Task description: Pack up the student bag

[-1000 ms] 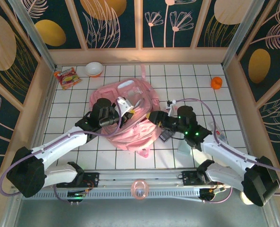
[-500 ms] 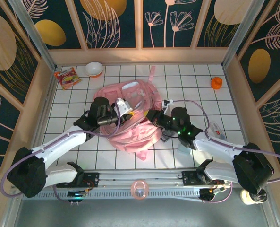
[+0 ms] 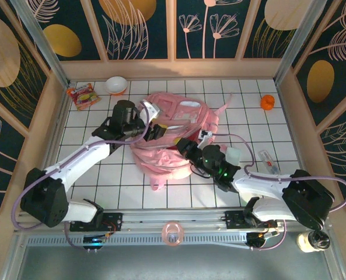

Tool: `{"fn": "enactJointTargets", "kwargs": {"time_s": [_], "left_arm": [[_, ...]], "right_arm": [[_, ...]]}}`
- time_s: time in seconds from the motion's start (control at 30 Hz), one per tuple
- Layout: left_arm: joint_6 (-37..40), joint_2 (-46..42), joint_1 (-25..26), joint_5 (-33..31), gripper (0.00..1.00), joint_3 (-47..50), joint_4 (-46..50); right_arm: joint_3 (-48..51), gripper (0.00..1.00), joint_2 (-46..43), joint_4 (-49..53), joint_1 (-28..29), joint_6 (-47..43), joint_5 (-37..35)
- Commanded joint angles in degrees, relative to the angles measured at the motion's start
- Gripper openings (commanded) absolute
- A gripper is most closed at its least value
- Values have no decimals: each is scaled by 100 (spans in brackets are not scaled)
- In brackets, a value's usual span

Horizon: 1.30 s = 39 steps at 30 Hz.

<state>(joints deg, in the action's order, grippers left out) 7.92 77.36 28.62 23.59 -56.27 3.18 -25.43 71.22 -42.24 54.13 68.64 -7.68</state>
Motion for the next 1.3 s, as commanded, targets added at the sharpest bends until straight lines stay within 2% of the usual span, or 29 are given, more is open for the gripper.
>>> {"fn": "enactJointTargets", "kwargs": {"time_s": [0.0,0.2,0.27,0.37,0.53,0.7,0.83,0.93,1.03,1.17,1.27], "left_arm": [[-1526,-655,-51,-376,66,-2,694],[-3504,-1960,-50,116,66,1471,940],[-4153,-2312,-50,438,64,2063,573],[-4640,-2622,-50,671,64,2677,118],[-4291,-2541,-50,674,66,2810,221],[-4114,-2251,-50,821,69,2932,-456],[-3841,-2098,-50,662,73,2999,-919],[-3511,-1898,-50,517,74,2941,-959],[-3332,-1737,-50,641,75,2878,-1065],[-3137,-1707,-50,1236,68,2895,-1308],[-3083,-1783,-50,1437,62,2925,-1320]], "right_arm": [[-353,0,173,-656,98,-326,62],[-507,0,388,-654,118,-448,265],[-515,0,425,-671,124,-443,311],[-591,0,491,-643,138,-483,425],[-662,0,645,-739,142,-470,607],[-733,0,809,-915,146,-437,645],[-788,0,888,-955,148,-438,856],[-821,0,886,-970,145,-464,924],[-849,0,863,-944,146,-485,959],[-910,0,849,-833,150,-542,962],[-937,0,849,-769,155,-569,965]]}}
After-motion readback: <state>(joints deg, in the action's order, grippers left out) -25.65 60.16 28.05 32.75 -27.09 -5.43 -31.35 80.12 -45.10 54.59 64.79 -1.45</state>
